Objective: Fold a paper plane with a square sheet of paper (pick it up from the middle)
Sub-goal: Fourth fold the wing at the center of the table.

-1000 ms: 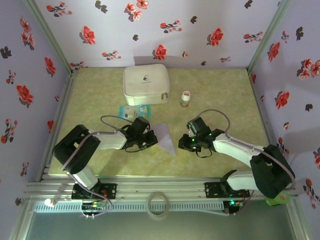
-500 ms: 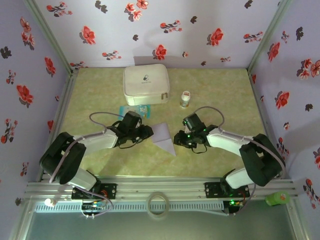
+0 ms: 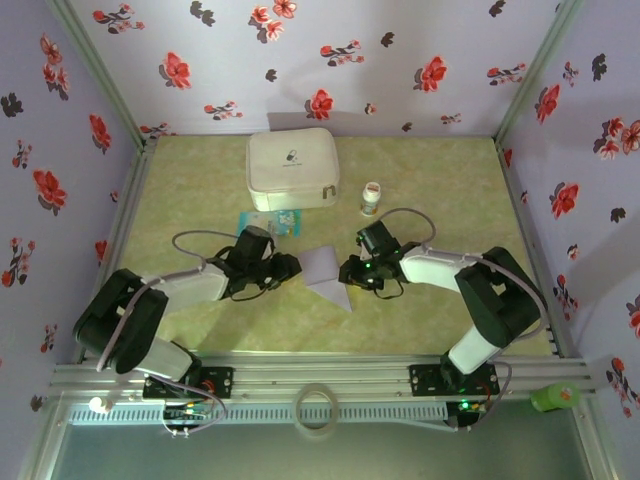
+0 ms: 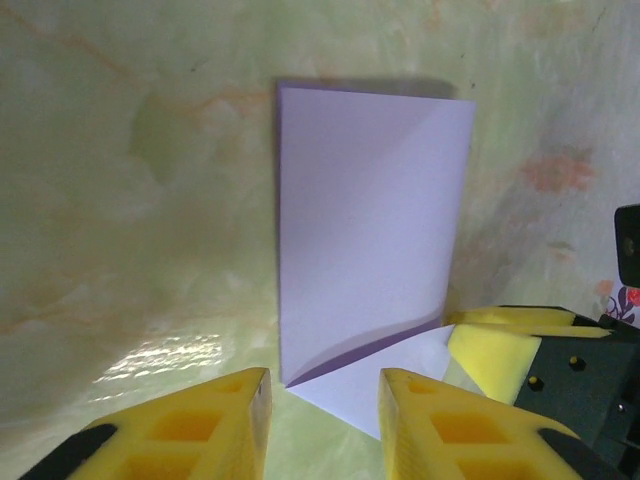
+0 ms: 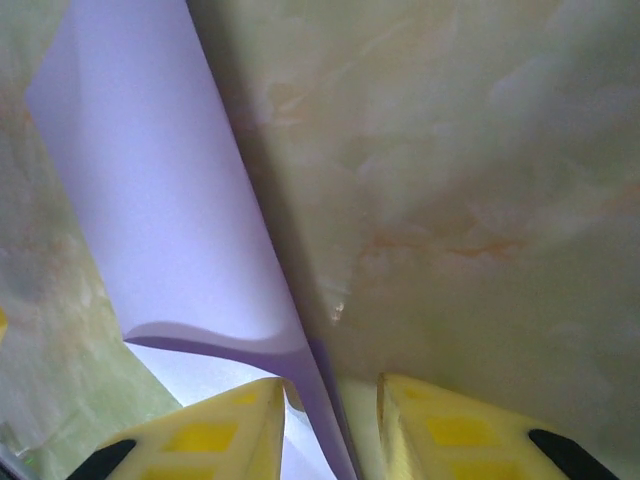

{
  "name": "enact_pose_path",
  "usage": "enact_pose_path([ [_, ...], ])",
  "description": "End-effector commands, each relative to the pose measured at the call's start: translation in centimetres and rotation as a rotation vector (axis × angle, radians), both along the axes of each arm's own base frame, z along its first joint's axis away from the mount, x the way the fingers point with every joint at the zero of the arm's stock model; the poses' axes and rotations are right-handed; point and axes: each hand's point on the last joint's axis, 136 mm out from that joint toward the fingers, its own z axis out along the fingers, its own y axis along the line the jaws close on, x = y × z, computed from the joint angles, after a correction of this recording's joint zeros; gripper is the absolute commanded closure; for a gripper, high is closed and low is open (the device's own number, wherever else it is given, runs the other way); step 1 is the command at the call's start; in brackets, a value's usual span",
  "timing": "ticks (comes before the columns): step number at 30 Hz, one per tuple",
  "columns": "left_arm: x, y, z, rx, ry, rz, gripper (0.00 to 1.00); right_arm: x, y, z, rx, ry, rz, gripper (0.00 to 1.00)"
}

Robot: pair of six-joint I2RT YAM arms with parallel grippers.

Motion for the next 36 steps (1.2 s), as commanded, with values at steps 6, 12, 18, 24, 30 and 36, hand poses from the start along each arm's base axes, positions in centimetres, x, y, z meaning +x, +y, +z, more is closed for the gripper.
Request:
enact_pose_path([
  [6,0.5,1.5,1.0,-0.009,-0.016,0.07,0.66,1.0,1.0,0.0,0.05,-0.03,-0.03,0.68],
  [12,0.6,2.0,1.5,-0.006,-0.001,0.114,0.66,0.9,1.0,-0.5,0.041,-0.029,-0.011,0.67],
  [18,0.9,1.8,1.9,0.01,0.013,0.118,0.65,0.5,0.6,-0.8,0.039,-0.032,0.001,0.66],
  [24,1.1,2.2,2.4,0.007,0.002,0.151,0.65,0.6,1.1,-0.6,0.07,-0.035,-0.001,0.66],
  [30,0.8,2.6,2.4,0.013,-0.015,0.145,0.62,1.1,0.8,-0.6,0.069,-0.035,-0.008,0.65],
  [36,1.0,2.0,3.1,-0.002,-0.037,0.111,0.62,1.5,0.7,0.4,0.089,-0.055,-0.031,0.66],
])
